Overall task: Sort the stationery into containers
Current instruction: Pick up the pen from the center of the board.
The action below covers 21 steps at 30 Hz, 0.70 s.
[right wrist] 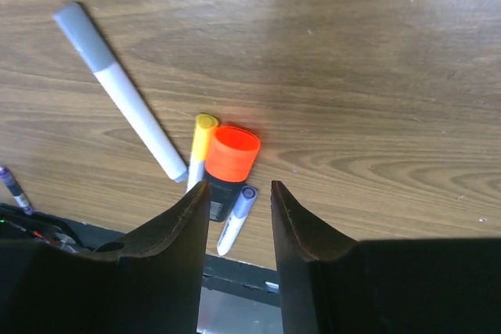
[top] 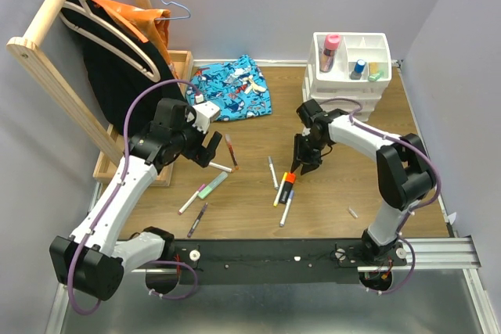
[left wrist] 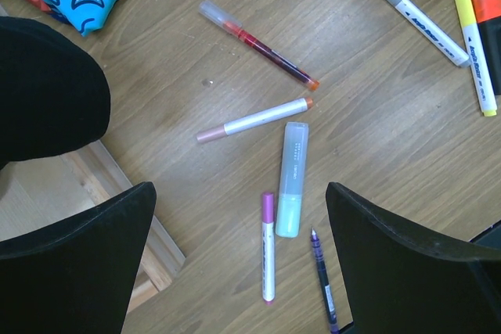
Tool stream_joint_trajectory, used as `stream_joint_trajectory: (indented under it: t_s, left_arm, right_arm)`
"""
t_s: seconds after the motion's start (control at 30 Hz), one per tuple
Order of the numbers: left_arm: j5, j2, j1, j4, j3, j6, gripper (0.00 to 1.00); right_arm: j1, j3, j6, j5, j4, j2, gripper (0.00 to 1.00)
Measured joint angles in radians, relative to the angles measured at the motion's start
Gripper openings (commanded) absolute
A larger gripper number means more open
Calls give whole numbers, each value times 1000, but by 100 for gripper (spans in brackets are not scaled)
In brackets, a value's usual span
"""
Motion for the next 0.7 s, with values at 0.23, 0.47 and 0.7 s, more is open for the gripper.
stream_joint_trajectory:
  t_s: [0.23, 0.47, 0.7]
  left_arm:
    - [0, 7, 3, 8, 0, -6, 99]
    - [0, 10, 8, 20, 0, -12, 99]
    - [0, 10, 8, 28, -3, -17, 99]
  right_arm:
    - [12, -19, 14, -16, 3, 50, 44]
    - [47, -11, 25, -45, 10, 104, 45]
    - [65, 13, 33, -53, 5, 140, 39]
